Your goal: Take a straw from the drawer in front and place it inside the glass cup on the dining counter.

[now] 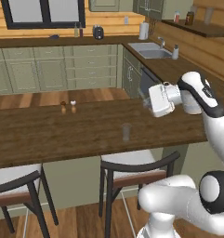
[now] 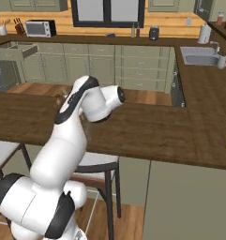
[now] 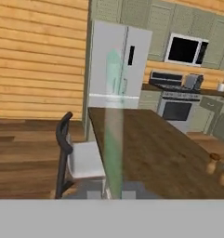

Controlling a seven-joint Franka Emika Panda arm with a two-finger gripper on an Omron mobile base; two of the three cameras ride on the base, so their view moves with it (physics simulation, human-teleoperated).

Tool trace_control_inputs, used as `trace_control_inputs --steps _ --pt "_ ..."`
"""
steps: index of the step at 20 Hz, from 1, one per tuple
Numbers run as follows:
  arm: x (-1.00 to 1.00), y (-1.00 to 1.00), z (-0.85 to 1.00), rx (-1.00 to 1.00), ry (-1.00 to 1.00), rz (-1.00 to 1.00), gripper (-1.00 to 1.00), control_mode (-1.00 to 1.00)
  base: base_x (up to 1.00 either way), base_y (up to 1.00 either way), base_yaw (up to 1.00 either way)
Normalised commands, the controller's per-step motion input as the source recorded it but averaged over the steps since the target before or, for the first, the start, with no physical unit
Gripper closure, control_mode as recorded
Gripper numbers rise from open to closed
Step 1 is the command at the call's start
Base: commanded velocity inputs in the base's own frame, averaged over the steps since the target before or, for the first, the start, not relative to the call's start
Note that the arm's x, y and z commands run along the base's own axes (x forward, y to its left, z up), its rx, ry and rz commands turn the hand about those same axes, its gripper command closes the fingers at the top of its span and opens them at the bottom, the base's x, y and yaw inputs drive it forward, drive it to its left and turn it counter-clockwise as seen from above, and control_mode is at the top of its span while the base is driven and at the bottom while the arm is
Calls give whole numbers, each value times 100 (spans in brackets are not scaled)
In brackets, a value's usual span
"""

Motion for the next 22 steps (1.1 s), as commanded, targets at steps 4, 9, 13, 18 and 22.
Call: trace_control_inputs --steps 4,9,13,18,22 --pt "54 0 -21 24 0 22 100 -100 0 0 0" --pt "52 0 -31 22 0 25 100 -100 0 0 0" --pt "44 0 -23 19 0 27 100 -100 0 0 0" --pt "43 0 -23 18 5 26 100 -100 0 0 0" --pt "29 1 -35 11 7 20 100 -100 0 0 0"
